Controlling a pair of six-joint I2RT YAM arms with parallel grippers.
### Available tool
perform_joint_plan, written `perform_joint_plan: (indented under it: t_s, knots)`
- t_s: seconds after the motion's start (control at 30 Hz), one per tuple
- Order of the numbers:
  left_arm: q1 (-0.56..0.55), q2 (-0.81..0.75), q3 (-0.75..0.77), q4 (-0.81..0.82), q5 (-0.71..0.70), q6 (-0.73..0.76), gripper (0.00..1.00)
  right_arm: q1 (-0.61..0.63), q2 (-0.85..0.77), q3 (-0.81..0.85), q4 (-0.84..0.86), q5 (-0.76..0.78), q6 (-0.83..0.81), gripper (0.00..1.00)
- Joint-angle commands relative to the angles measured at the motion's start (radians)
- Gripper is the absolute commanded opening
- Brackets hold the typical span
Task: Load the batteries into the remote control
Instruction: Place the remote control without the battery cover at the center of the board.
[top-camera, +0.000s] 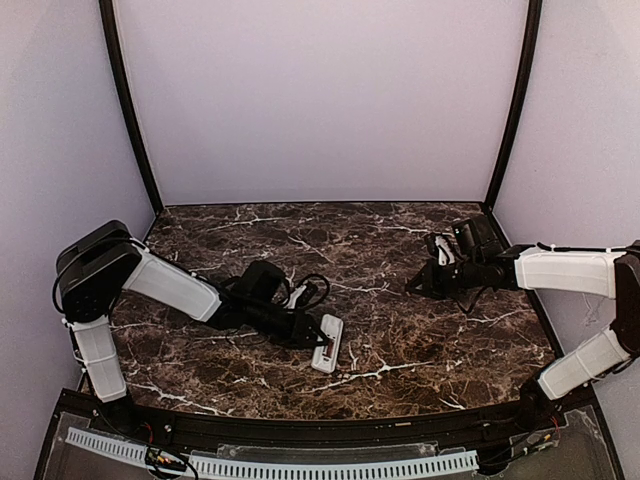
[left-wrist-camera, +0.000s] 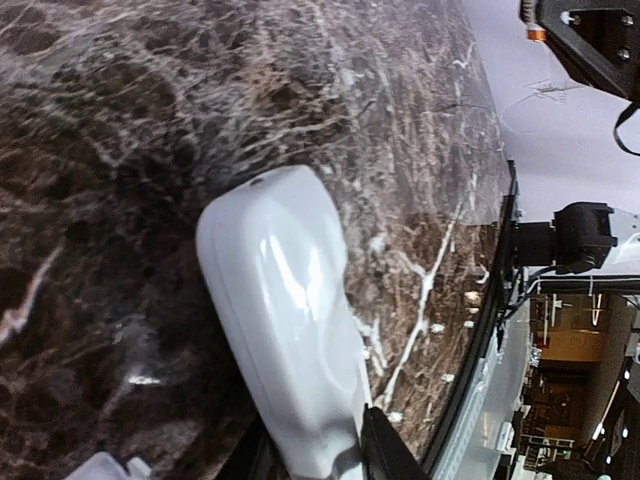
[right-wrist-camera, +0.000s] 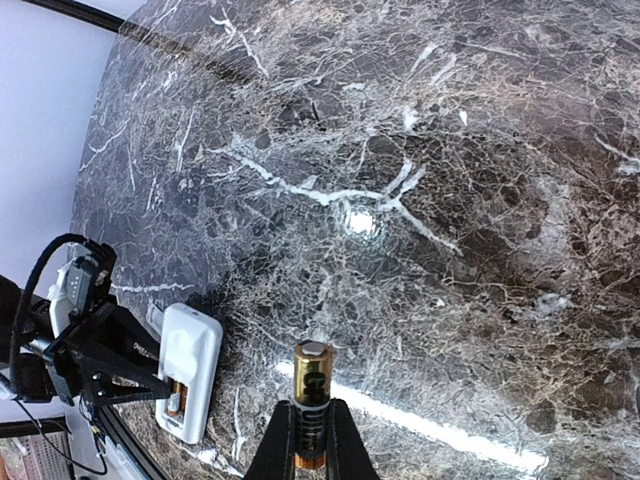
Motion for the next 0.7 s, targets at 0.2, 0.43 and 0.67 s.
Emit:
perform_joint_plan:
  t_s: [0.2, 0.43, 0.67]
  knots:
    - [0.006, -0.015, 0.050, -0.228, -0.101, 0.077, 0.43, 0.006, -0.004, -0.001, 0.053, -0.077, -0.047, 0.00]
    - [0.004, -0.183, 0.030, -0.191, -0.134, 0.245, 0.68, 0.006, -0.010, 0.017, 0.070, -0.216, -0.129, 0.00]
    - [-0.017, -0.384, -0.050, -0.141, -0.257, 0.685, 0.74, 0.008, 0.034, 0.076, 0.048, -0.507, -0.225, 0.00]
